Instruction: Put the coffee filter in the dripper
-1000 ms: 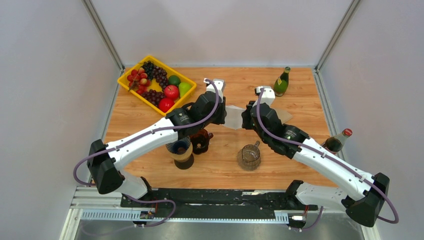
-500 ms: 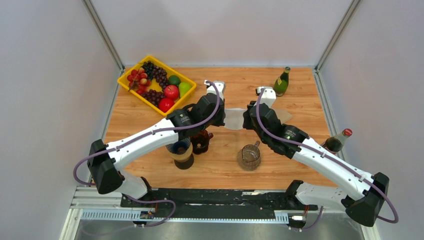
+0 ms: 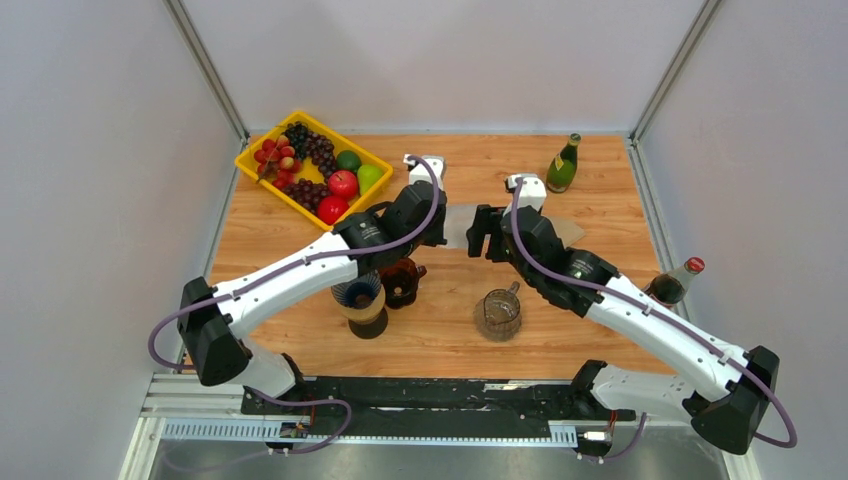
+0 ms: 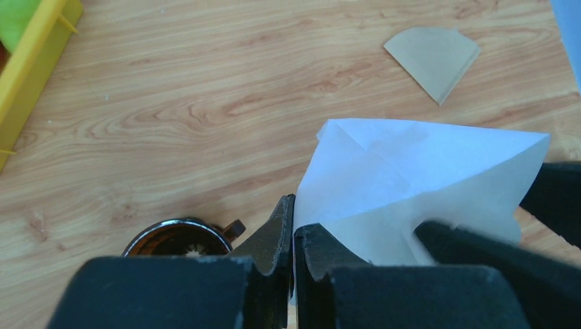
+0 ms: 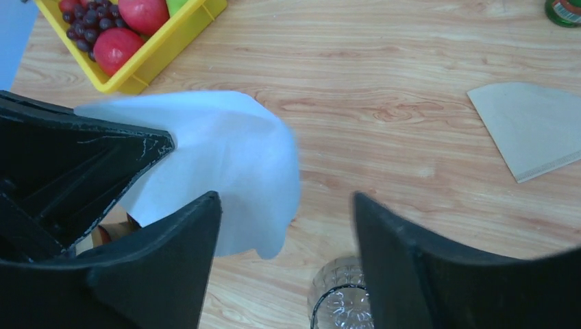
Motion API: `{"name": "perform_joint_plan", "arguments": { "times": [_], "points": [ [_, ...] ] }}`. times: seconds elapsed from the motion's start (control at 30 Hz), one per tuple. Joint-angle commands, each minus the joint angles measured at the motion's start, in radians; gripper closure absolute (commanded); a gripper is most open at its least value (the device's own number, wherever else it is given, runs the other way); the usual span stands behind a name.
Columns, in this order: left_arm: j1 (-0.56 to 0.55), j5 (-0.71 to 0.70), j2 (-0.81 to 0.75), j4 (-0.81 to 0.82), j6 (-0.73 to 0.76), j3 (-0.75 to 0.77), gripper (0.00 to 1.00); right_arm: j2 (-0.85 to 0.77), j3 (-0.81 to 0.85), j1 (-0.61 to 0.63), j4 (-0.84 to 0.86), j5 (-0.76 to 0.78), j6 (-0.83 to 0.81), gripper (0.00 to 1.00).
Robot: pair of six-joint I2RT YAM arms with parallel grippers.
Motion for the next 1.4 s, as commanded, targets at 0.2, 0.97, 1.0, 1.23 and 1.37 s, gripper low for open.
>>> {"name": "perform_joint_plan", "arguments": {
  "times": [0.2,0.97,1.0,1.23,1.37],
  "points": [
    [0.09,0.006,0.065,-0.054,-0.016,0.157,0.99,-0.158,-0.026,-0.007,0.023,0.066,0.01,0.0],
    [0.206,0.196,-0.417,-0.632,-0.094,0.074,0.95,-0.114,-0.17,-0.164,0.04,0.085,-0.048,0.0],
    [0.207,0.199,-0.445,-0.653,-0.103,0.07,0.95,-0.111,-0.175,-0.175,0.044,0.07,-0.047,0.0],
    [0.207,0.182,-0.516,-0.842,-0.173,0.035,0.95,-0.086,-0.188,-0.236,0.08,-0.029,-0.053,0.0],
    [0.208,0.225,-0.54,-0.835,-0.187,-0.016,0.92,-0.08,-0.188,-0.24,0.082,-0.047,-0.057,0.0]
  ]
}}
